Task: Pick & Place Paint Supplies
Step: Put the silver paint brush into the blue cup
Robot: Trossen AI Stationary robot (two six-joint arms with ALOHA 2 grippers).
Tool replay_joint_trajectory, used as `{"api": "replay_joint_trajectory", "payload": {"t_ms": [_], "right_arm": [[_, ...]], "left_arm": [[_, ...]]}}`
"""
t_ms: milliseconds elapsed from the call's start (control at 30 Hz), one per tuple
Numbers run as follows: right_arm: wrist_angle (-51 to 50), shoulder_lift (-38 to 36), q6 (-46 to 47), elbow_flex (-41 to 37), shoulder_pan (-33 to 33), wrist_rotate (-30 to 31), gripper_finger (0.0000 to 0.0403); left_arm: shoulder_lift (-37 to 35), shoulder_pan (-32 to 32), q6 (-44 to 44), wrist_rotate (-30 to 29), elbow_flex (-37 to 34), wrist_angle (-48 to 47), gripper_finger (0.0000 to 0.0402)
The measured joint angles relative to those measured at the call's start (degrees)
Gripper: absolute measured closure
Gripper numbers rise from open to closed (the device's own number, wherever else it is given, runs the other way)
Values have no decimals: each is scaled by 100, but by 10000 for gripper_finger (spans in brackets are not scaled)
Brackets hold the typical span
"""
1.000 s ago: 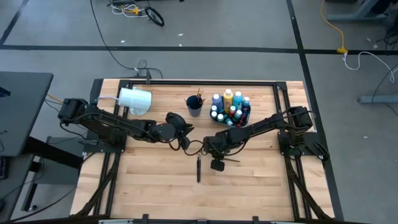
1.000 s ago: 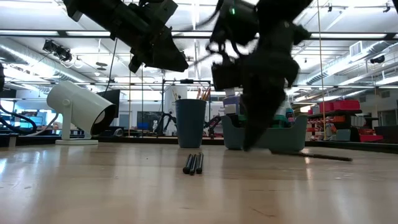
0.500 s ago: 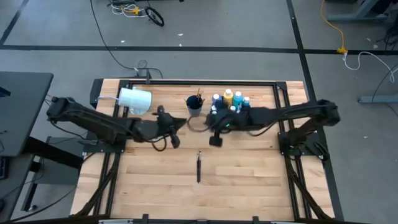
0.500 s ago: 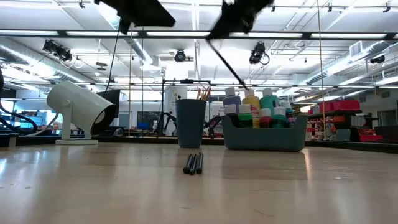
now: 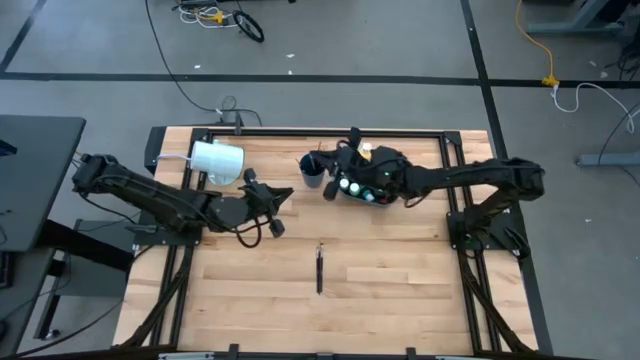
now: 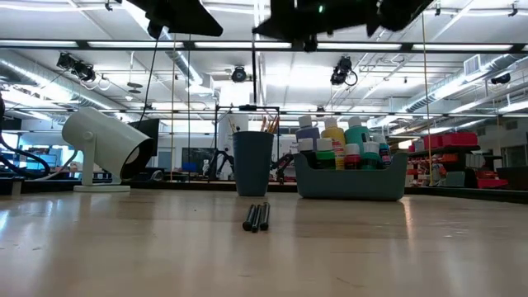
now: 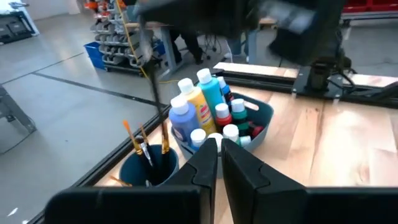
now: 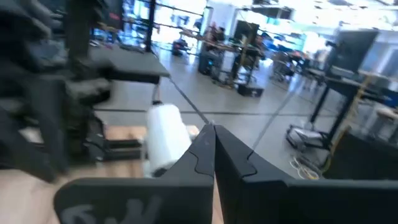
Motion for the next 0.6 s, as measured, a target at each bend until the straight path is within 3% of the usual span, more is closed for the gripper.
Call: {"api": "replay_joint_trajectory", "payload": {"t_ms": [100, 333, 600], "right_arm": [[442, 374, 253, -108, -231, -1, 403], [430, 1158, 670, -142, -532, 2, 403], [184, 1398, 977, -139, -658, -5, 383]], "left_arm": [[2, 0, -2, -113, 0, -2, 372], [2, 4, -24, -112, 0, -1, 372], [2, 4, -26, -111, 0, 7, 372]]}}
